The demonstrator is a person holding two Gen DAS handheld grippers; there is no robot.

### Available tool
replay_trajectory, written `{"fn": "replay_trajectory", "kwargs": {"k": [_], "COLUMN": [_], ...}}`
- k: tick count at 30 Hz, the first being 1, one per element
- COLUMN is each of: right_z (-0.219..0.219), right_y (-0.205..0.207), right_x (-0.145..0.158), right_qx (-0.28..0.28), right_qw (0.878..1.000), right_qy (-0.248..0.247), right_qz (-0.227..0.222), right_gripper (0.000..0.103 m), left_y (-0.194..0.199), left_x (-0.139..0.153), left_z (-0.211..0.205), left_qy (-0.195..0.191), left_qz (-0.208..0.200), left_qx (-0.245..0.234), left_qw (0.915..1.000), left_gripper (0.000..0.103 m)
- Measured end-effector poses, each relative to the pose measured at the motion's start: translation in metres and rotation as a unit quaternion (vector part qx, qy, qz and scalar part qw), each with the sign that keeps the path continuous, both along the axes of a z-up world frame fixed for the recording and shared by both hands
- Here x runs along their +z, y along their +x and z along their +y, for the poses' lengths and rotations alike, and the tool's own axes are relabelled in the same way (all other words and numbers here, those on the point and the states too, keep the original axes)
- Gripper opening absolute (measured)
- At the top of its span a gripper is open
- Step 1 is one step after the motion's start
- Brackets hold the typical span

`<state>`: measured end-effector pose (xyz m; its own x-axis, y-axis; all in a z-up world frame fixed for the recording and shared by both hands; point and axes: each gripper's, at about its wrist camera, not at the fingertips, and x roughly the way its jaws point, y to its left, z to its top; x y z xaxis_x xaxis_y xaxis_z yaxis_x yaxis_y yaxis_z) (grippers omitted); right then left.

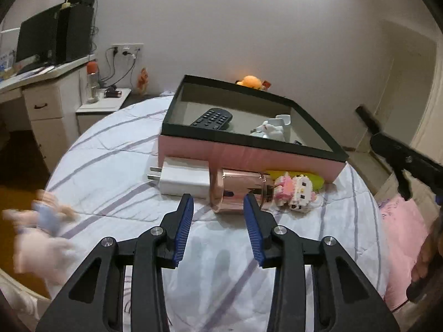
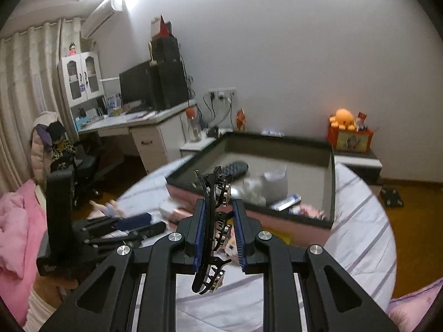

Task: Organize rigid objects
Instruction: 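Open the left tool to release the doll while the right tool holds the clip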

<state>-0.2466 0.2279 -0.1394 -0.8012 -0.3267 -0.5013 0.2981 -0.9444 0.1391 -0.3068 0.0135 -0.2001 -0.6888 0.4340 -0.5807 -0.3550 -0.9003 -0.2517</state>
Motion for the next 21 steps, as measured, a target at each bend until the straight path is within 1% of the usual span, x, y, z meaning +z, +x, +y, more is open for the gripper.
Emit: {"fn": "replay_trajectory", "kwargs": {"k": [2, 3, 4, 5, 6, 7, 8, 9, 10, 11, 12, 13, 14, 15, 16, 17, 19, 21], "right_z": [0.002, 0.000, -0.001, -0.002, -0.003, -0.003, -0.003, -0.002, -0.001, 0.002, 0.004, 0.006, 0.005, 0.007, 0.010, 0.011, 0.014, 0.011], "right_y": [-0.005, -0.008, -0.013, -0.015, -0.018, -0.018, -0.018, -0.019, -0.017, -0.014, -0.015, -0.016, -0.018, -0.020, -0.021, -0.022, -0.022, -0.018], "right_x": [-0.009, -0.013, -0.018, -0.024, -0.030, -0.035, -0.040, -0.041, -0.044, -0.044, -0.045, -0.047, -0.049, -0.053, -0.057, -0.059, -0.066, -0.069], "right_qx": [0.006, 0.008, 0.008, 0.009, 0.015, 0.017, 0.020, 0.024, 0.025, 0.023, 0.025, 0.026, 0.023, 0.024, 0.023, 0.020, 0.022, 0.025], "right_qw": [1.000, 1.000, 1.000, 1.000, 0.999, 0.999, 0.999, 0.998, 0.998, 0.999, 0.998, 0.998, 0.998, 0.997, 0.996, 0.997, 0.996, 0.995], "right_qy": [-0.009, -0.002, 0.003, 0.003, 0.004, 0.004, 0.007, 0.011, 0.015, 0.014, 0.012, 0.015, 0.028, 0.035, 0.030, 0.027, 0.024, 0.035], "right_qz": [-0.004, -0.009, -0.023, -0.023, -0.035, -0.040, -0.044, -0.050, -0.050, -0.048, -0.052, -0.058, -0.059, -0.071, -0.076, -0.075, -0.089, -0.092], "right_gripper": [0.020, 0.020, 0.020, 0.020, 0.020, 0.020, 0.020, 0.020, 0.020, 0.020, 0.020, 0.020, 0.020, 0.020, 0.020, 0.020, 0.020, 0.020], "left_y": [-0.007, -0.009, -0.008, 0.003, 0.016, 0.032, 0.058, 0.071, 0.072, 0.068, 0.071, 0.073, 0.077, 0.081, 0.087, 0.091, 0.104, 0.109], "left_x": [-0.009, -0.010, -0.007, 0.004, 0.016, 0.030, 0.046, 0.052, 0.048, 0.035, 0.019, 0.009, -0.005, -0.013, -0.019, -0.023, -0.030, -0.034], "left_z": [0.001, 0.000, -0.002, -0.008, -0.016, -0.026, -0.047, -0.072, -0.103, -0.137, -0.165, -0.179, -0.197, -0.207, -0.217, -0.223, -0.234, -0.240], "left_qy": [0.015, 0.017, 0.010, 0.006, 0.010, -0.002, -0.016, -0.013, -0.005, -0.003, -0.009, -0.027, -0.057, -0.061, -0.066, -0.076, -0.079, -0.096], "left_qz": [-0.034, -0.038, -0.030, 0.006, 0.038, 0.074, 0.134, 0.165, 0.136, 0.077, 0.048, 0.023, -0.019, -0.040, -0.056, -0.067, -0.091, -0.105], "left_qx": [-0.008, -0.009, 0.003, 0.024, 0.023, 0.039, 0.078, 0.122, 0.167, 0.180, 0.192, 0.208, 0.229, 0.220, 0.219, 0.226, 0.219, 0.230], "left_qw": [0.9993, 0.9991, 0.9995, 0.9997, 0.9990, 0.9965, 0.9878, 0.9787, 0.9766, 0.9805, 0.9801, 0.9774, 0.9715, 0.9727, 0.9720, 0.9687, 0.9682, 0.9627], "left_gripper": [0.040, 0.040, 0.039, 0.037, 0.038, 0.042, 0.053, 0.068, 0.082, 0.070, 0.070, 0.069, 0.069, 0.069, 0.069, 0.071, 0.072, 0.072]}}
